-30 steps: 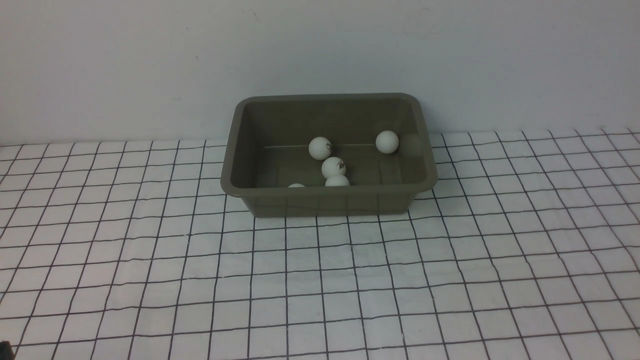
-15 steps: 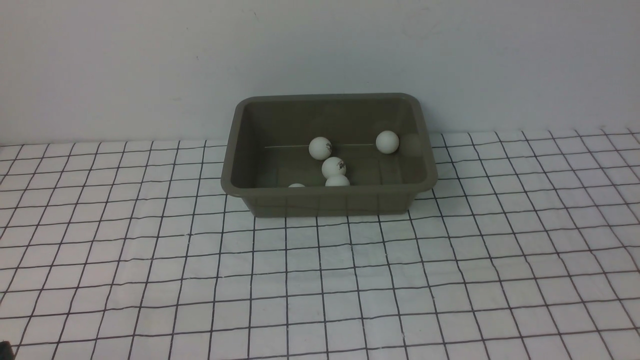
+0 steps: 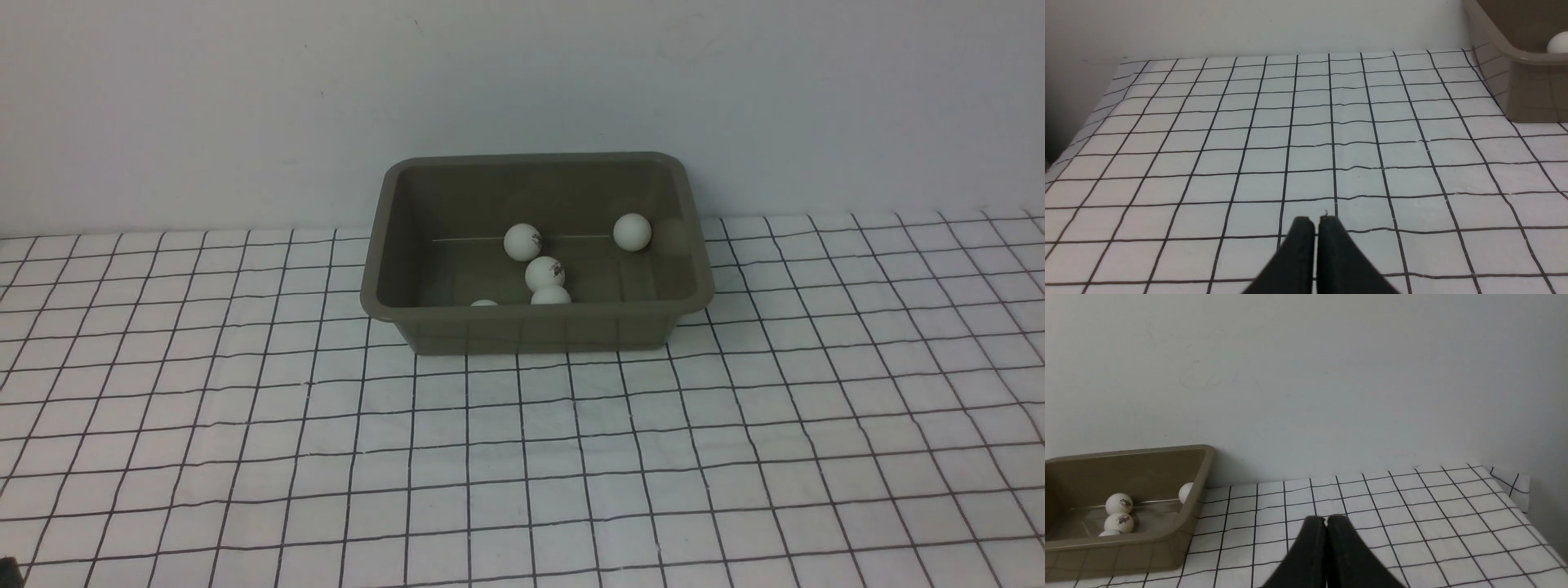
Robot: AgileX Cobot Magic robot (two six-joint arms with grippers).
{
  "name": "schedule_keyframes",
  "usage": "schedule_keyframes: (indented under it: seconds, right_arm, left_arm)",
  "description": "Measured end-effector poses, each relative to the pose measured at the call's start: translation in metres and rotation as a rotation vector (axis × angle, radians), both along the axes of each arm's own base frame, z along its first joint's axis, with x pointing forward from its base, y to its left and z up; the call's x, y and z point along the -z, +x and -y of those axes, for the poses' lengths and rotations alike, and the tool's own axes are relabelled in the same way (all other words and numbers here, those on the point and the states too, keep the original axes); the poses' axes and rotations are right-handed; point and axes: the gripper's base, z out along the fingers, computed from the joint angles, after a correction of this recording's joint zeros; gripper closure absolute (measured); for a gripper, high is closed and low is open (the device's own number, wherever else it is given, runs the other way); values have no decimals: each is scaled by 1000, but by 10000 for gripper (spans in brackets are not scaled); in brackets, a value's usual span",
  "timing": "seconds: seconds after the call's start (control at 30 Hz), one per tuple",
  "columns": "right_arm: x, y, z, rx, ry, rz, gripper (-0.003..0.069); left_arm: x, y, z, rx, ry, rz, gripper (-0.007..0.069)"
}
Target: Put the table tennis balls into the box on the white checkered tablecloth.
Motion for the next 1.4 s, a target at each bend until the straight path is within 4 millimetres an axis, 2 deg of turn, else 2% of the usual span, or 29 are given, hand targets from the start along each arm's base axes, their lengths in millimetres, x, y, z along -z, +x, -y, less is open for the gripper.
schedule_keyframes:
  seconds: [0.1, 0.27, 1.4]
  right_arm:
    - [13, 2, -1, -22, 2, -37, 676]
    - [24, 3, -2, -37, -20, -66, 676]
    - [25, 2, -1, -37, -22, -80, 676]
  left_arm:
    - [0, 0, 0, 0, 0, 0, 629]
    - [0, 0, 0, 0, 0, -1, 629]
    - [0, 0, 0, 0, 0, -3, 629]
